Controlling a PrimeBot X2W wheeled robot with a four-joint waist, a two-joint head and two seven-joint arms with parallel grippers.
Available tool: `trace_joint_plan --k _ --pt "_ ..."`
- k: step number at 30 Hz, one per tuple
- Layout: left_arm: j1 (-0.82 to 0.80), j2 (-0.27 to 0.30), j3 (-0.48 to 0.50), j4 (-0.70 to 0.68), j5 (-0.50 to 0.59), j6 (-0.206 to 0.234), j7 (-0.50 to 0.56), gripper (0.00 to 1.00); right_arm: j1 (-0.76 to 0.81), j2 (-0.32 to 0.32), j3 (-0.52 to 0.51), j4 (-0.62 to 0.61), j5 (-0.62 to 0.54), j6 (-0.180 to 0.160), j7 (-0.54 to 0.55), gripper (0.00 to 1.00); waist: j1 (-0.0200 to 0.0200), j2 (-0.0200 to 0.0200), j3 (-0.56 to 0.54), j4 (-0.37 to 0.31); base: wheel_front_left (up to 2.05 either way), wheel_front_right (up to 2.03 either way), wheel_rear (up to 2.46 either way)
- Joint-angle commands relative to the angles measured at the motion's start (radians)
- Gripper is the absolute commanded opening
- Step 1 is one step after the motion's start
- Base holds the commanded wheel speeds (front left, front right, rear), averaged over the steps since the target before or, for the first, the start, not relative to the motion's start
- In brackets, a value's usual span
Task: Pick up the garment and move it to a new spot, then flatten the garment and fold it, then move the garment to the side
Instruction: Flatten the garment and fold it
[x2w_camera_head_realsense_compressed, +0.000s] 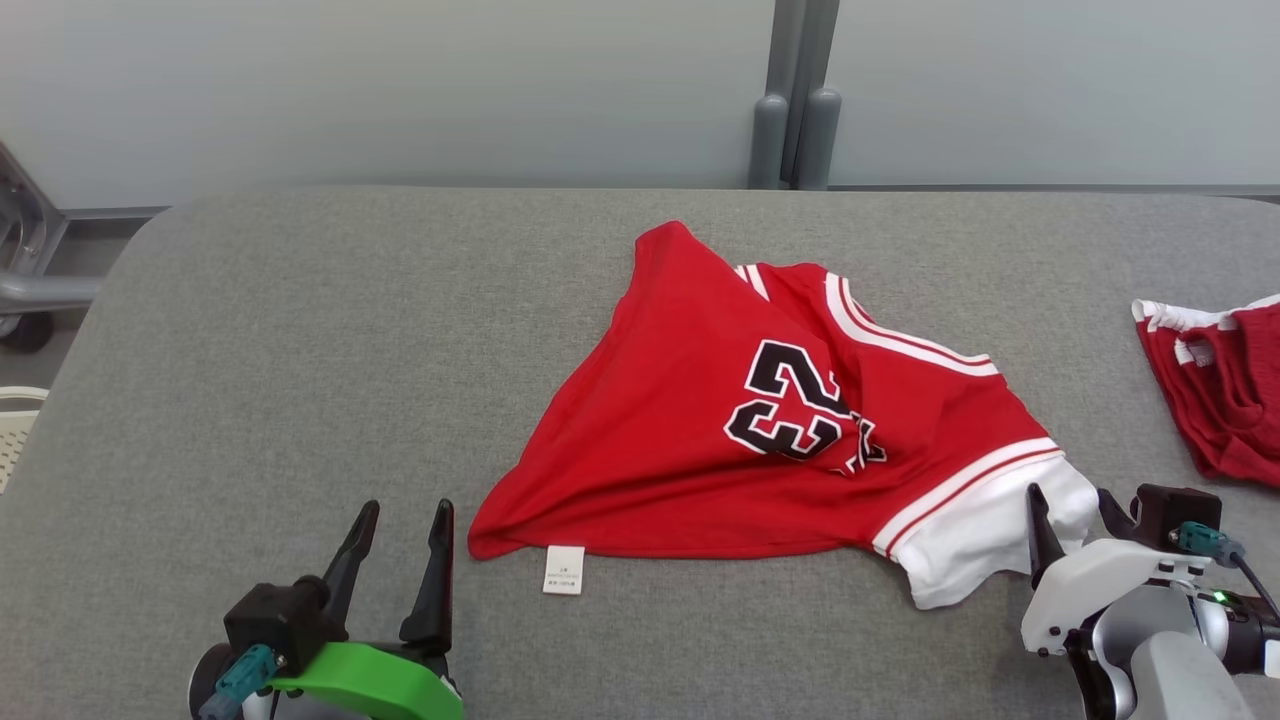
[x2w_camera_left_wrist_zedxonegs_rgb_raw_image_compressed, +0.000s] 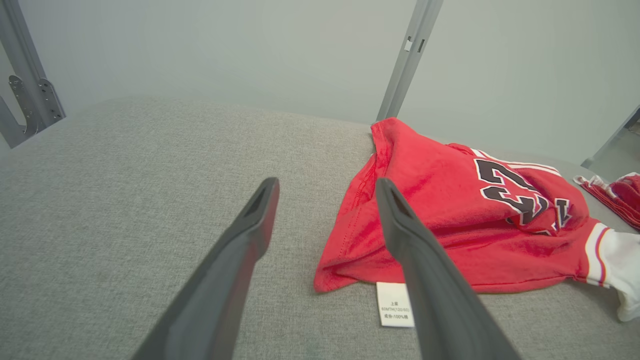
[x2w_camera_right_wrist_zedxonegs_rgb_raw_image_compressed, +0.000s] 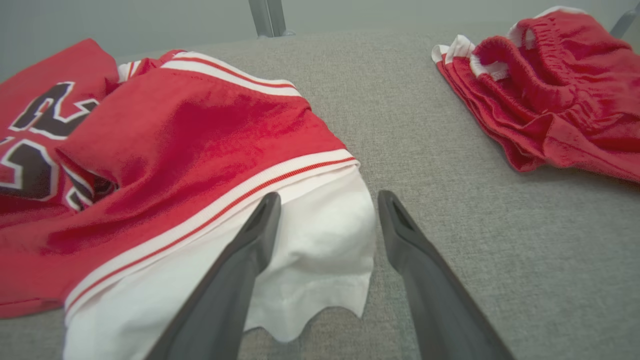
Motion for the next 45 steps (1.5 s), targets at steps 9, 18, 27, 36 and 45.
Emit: trace_joint_plan --k 9,18,27,36,45 --pt "0.018 -0.002 0.007 -0.01 0.007 0.012 -0.008 1.0 -0.077 -0.005 -0.009 0.113 0.047 -0.001 0.026 0.0 0.0 0.0041 0.017 0.005 0.0 0.0 0.0" --pt "0.023 -0.012 0.008 -0.012 0.01 0.012 -0.009 1.0 -0.014 -0.005 -0.034 -0.059 0.05 -0.001 0.11 0.0 0.0 0.0041 0.01 -0.045 0.0 0.0 0.0" --pt "0.003 -0.026 0.011 -0.001 0.015 0.0 -0.008 1.0 0.135 -0.005 -0.091 -0.329 0.083 -0.001 0.329 0.0 0.0 0.0041 0.026 -0.061 0.0 0.0 0.0" --pt "-0.015 -0.031 0.005 0.009 0.024 -0.009 -0.008 1.0 0.118 -0.005 -0.145 -0.218 0.065 -0.001 0.234 0.0 0.0 0.0041 0.035 -0.047 0.0 0.0 0.0" --pt "-0.008 -0.044 -0.014 0.025 0.02 -0.016 -0.007 1.0 0.078 -0.006 -0.173 -0.104 0.003 -0.001 0.085 1.0 0.0 0.0041 0.03 -0.06 0.0 0.0 0.0"
